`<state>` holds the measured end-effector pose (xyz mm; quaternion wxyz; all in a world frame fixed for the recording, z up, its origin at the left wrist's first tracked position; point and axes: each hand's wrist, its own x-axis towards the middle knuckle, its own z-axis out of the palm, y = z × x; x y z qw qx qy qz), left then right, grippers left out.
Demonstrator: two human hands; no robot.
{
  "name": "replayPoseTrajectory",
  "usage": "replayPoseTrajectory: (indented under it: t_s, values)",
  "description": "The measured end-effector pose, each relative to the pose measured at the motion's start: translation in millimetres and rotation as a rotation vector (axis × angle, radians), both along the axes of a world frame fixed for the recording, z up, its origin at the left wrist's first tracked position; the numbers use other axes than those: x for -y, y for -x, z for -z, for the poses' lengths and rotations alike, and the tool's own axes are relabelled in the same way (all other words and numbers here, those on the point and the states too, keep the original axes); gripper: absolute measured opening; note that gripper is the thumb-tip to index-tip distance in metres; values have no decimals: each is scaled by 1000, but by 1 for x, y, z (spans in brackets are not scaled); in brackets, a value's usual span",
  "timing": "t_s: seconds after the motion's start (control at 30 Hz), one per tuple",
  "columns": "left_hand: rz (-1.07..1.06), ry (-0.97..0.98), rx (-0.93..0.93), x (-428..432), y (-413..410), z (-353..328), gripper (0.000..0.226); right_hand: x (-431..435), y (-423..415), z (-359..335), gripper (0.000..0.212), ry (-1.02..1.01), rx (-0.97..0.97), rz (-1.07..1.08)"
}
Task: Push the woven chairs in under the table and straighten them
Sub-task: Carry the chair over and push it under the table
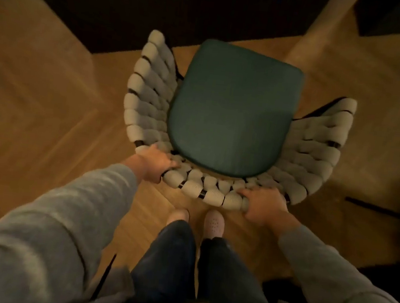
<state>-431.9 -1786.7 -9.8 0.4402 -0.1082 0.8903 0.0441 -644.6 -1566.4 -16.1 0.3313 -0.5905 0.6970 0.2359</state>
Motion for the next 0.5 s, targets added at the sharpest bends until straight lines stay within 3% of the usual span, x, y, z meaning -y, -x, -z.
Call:
replayPoseTrajectory:
  t_s: [0.13, 0.5]
  values:
    - [52, -86, -45, 1, -3, 5, 61, -2, -7, -4, 53, 19, -78, -13]
    - [192, -266, -215, 19, -15, 21, 59, -1, -56, -19, 48, -65, -241, 316]
